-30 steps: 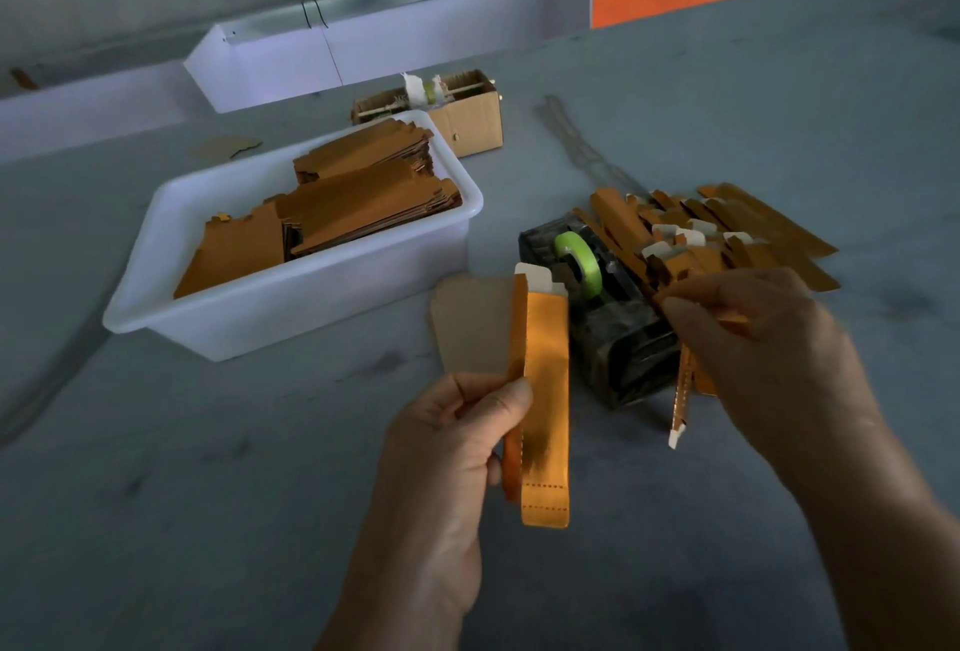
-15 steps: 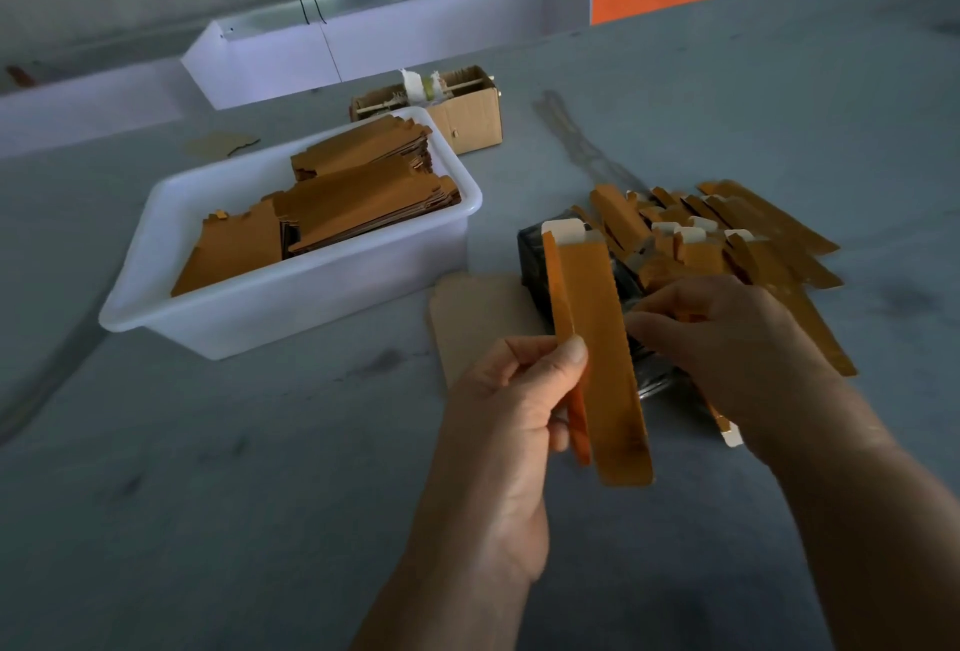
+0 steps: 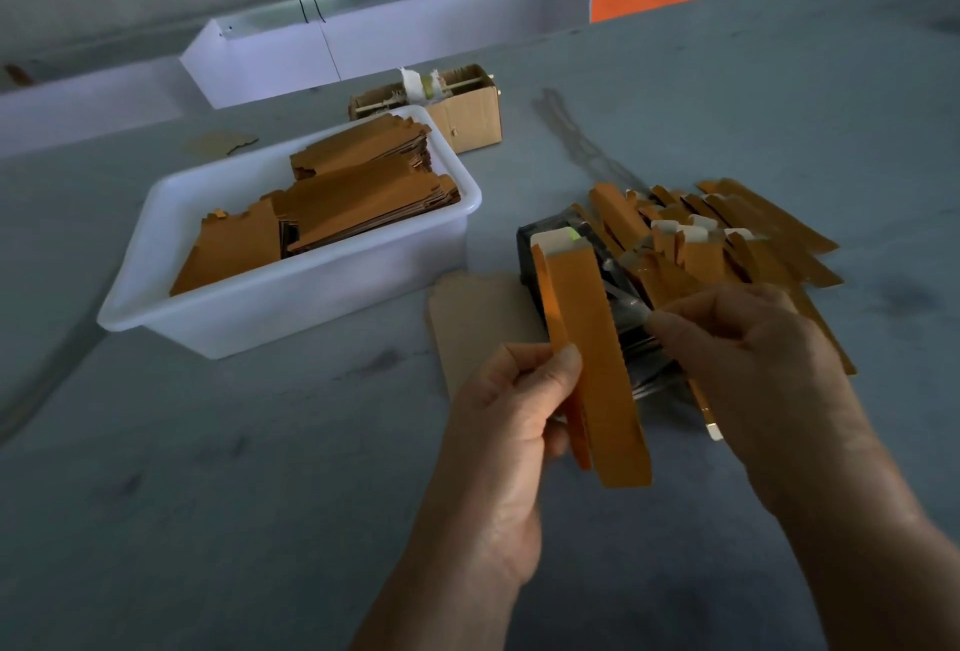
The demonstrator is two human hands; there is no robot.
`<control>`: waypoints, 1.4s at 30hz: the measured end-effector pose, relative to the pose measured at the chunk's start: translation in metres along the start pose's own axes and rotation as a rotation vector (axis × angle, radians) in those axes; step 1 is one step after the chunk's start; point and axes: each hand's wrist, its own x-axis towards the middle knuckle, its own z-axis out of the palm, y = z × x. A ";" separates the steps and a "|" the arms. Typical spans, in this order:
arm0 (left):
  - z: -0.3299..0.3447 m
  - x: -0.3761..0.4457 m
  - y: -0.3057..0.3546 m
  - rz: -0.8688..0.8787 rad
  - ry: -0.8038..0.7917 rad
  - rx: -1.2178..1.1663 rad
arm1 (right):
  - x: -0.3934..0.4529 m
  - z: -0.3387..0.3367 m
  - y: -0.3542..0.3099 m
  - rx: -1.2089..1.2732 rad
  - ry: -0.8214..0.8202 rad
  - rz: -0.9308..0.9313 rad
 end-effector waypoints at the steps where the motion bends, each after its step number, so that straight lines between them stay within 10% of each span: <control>1: -0.001 0.000 0.000 -0.003 0.001 -0.010 | -0.002 0.001 0.002 0.021 -0.018 0.017; 29: 0.013 0.008 0.015 0.050 -0.073 0.365 | -0.021 0.003 0.009 -0.116 0.129 -0.261; 35: 0.007 0.006 0.020 0.001 -0.048 0.269 | -0.022 -0.024 -0.011 0.513 -0.213 -0.052; 42: 0.004 -0.006 0.025 0.006 -0.074 0.281 | -0.023 -0.018 -0.017 0.346 -0.391 -0.250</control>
